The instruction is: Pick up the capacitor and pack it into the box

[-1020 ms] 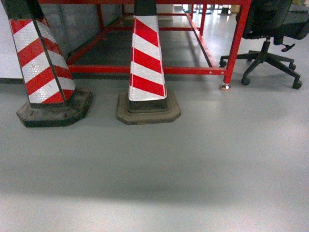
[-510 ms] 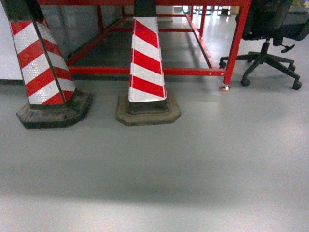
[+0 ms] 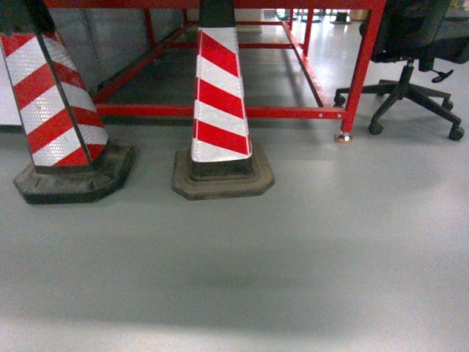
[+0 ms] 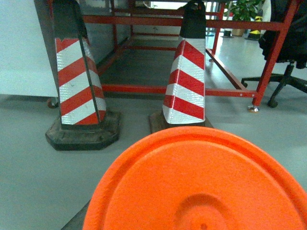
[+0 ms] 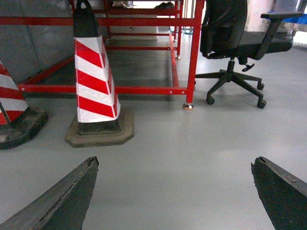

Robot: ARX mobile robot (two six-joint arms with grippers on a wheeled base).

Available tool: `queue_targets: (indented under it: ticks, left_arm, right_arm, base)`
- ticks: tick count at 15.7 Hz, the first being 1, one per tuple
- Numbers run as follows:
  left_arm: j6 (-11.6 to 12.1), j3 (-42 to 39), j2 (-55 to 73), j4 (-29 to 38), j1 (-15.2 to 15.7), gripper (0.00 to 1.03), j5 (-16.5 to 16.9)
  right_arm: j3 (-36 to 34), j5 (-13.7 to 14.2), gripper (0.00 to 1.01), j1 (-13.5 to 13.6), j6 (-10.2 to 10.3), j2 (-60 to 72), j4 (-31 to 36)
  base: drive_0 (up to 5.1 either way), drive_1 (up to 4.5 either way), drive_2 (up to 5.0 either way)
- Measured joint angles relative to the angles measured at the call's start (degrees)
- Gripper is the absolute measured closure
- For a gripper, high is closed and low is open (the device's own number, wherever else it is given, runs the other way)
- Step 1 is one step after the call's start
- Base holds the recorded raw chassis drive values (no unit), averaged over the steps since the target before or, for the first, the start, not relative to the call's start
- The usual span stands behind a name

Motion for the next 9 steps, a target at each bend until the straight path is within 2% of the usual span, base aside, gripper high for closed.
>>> queue_targets:
  ticks: [9]
  left_arm:
    - [0.0, 0.0, 0.0, -0.02, 0.0, 0.6, 0.15]
  right_arm:
    - [0.0, 0.07, 0.03, 0.0, 0.0, 0.0, -0.04]
  base:
    - [0.0, 4.1, -4.1]
